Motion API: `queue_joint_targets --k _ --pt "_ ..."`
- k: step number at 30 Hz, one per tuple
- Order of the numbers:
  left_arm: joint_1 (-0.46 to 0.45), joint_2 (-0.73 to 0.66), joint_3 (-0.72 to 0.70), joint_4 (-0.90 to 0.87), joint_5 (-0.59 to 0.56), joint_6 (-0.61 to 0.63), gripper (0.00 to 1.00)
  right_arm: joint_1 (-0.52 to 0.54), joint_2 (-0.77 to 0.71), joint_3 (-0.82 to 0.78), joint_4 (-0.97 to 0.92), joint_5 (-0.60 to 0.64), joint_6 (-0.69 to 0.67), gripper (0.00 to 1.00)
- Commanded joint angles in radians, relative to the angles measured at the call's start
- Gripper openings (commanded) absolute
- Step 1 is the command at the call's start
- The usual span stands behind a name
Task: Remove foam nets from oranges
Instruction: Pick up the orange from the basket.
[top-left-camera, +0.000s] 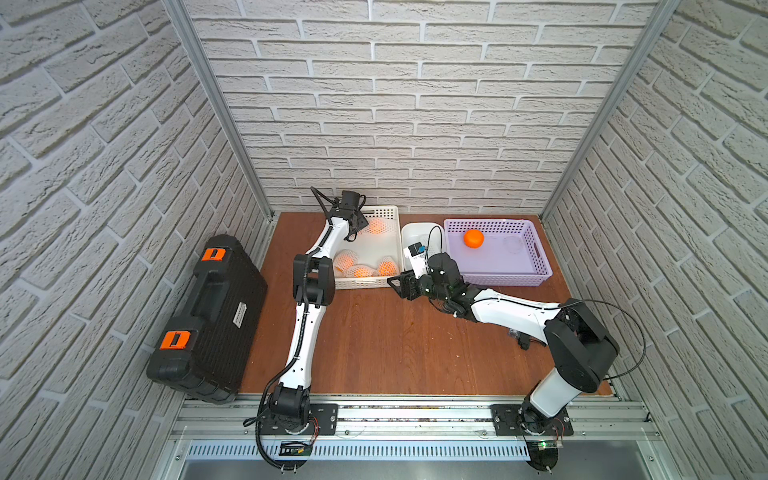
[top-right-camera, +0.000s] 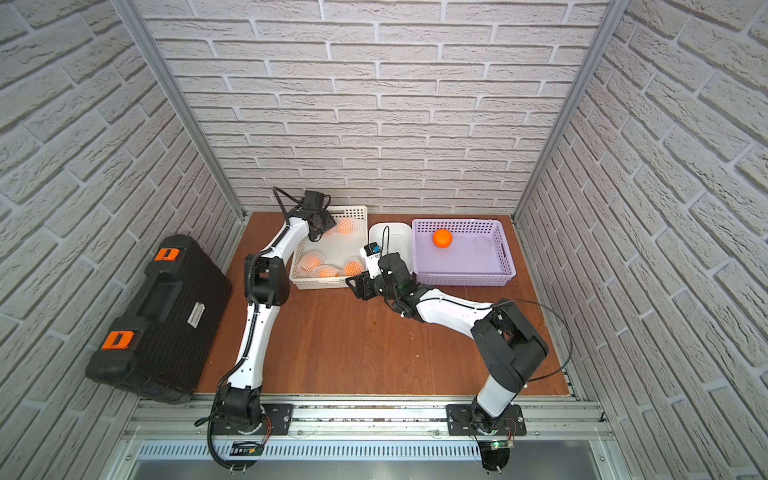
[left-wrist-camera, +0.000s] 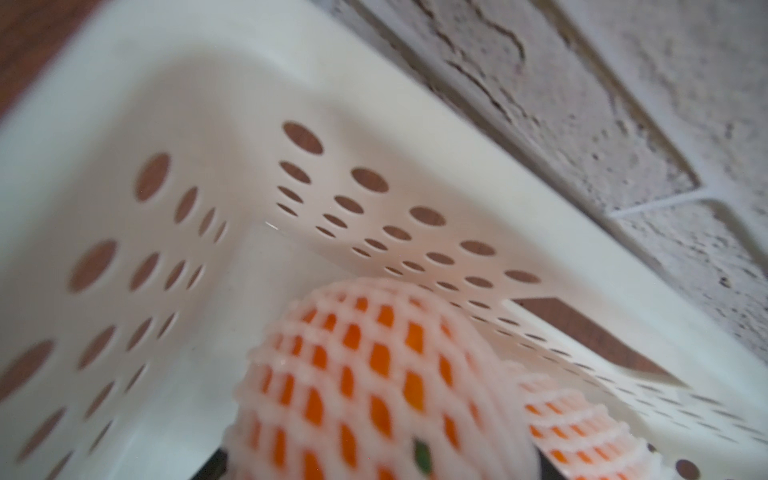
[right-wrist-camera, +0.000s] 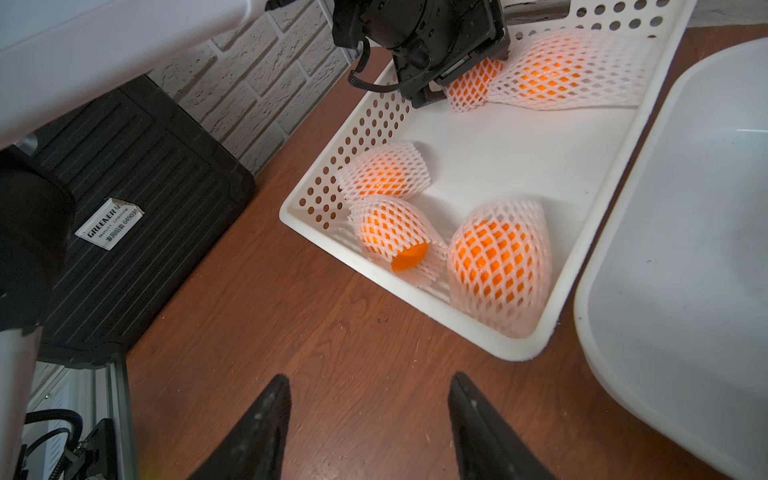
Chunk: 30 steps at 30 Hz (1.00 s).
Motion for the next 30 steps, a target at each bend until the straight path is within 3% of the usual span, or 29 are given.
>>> queue_joint_targets --k 1,13,21,25,30 --pt "0.003 -0.078 -0.029 0.033 0.013 0.0 0.63 0.004 -0.004 0.024 0.016 -0.006 -0.014 0.62" --pt "0.005 -0.333 -0.234 0.102 0.121 -0.064 0.62 0.003 -0.019 0.009 0.022 0.015 -0.005 0.62" --pt "0.003 -0.543 -0.444 0.15 0.351 -0.181 0.59 -0.037 -0.075 -0.038 0.063 0.011 0.058 0.61" --pt "-0.002 -0.71 -0.677 0.307 0.458 -0.209 0.59 -0.091 -0.12 -0.036 0.023 -0.021 0.132 0.6" --pt "-0.006 -0.813 -0.902 0.558 0.735 -0.315 0.58 -0.187 -0.167 -0.047 0.028 -0.157 0.283 0.57"
